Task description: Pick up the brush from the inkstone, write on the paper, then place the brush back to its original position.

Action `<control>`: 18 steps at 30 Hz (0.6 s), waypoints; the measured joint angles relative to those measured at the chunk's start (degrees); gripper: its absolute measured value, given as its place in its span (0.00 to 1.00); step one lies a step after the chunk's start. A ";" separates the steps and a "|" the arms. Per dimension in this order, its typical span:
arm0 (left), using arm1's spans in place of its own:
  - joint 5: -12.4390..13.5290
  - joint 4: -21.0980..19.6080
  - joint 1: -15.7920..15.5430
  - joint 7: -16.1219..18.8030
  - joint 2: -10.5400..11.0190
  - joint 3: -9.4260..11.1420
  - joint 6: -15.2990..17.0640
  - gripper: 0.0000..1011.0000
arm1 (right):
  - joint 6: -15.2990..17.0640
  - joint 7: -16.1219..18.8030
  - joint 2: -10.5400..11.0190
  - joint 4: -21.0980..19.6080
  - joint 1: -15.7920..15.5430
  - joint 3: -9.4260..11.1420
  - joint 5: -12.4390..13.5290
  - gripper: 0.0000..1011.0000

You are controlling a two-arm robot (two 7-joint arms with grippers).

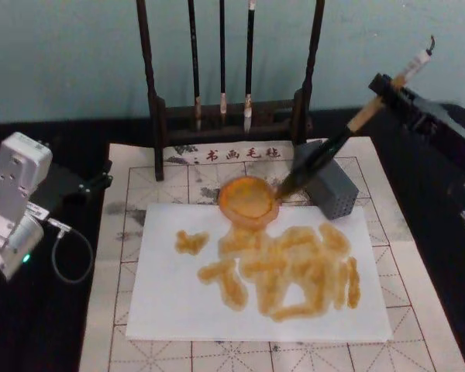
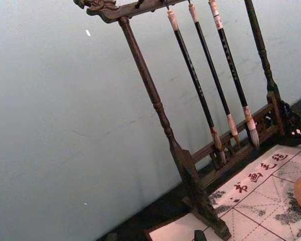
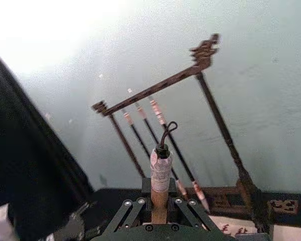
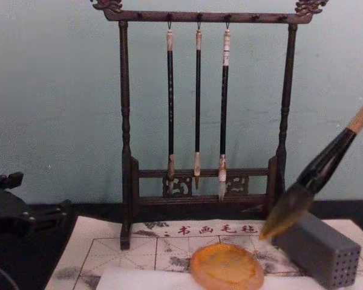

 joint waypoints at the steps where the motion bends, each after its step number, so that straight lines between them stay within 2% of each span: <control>1: 0.00 0.00 0.00 0.00 0.00 0.00 0.00 0.99 | 0.06 -0.51 -0.44 0.41 0.40 -0.15 0.37 0.18; 7: 0.00 0.00 0.00 0.00 0.00 0.00 0.00 0.99 | 0.64 -4.18 -3.85 4.51 3.55 -1.19 3.77 0.18; 18: 0.00 0.00 0.00 0.00 0.00 0.00 0.00 0.99 | 2.86 -9.62 -8.00 11.93 8.39 -2.93 9.30 0.18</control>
